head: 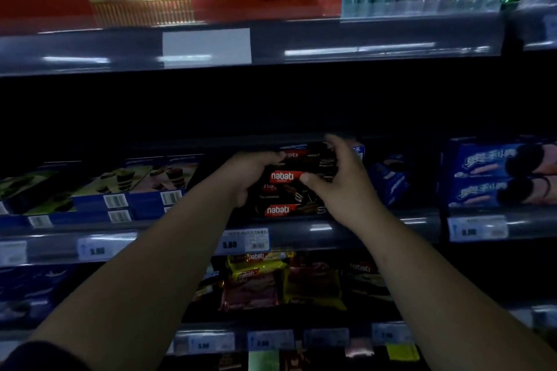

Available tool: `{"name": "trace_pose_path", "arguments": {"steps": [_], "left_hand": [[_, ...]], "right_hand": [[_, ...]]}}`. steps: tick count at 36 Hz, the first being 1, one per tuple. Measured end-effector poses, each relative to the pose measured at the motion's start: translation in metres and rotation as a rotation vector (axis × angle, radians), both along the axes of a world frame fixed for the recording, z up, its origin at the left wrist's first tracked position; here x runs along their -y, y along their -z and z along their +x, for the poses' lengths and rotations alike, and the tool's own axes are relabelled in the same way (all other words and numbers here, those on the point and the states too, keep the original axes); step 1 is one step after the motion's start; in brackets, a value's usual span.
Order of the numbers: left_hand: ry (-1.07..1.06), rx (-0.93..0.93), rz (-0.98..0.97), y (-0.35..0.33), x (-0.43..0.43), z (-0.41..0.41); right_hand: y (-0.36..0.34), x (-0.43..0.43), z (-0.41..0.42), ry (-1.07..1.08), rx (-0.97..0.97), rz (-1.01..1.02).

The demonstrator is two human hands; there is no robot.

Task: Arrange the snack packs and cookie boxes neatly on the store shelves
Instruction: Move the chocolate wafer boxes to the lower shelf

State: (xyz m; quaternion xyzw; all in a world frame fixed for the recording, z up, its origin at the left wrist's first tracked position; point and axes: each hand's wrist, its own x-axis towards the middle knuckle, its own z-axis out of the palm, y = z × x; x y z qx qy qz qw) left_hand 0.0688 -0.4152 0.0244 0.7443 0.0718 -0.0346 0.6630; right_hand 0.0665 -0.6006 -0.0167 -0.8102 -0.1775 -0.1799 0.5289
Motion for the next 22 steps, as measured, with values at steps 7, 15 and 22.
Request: {"name": "trace_pose_path", "arguments": {"steps": [7, 15, 22], "left_hand": [[0.005, 0.144, -0.182, 0.013, -0.010, -0.006], [-0.068, 0.619, -0.087, 0.015, -0.021, -0.012], [0.064, 0.593, 0.005, 0.030, -0.033, -0.019]], "right_hand": [[-0.008, -0.007, -0.001, -0.124, -0.252, 0.020], [-0.014, -0.013, 0.012, -0.266, -0.020, 0.155], [-0.002, -0.004, 0.016, -0.322, -0.177, 0.169]]}}
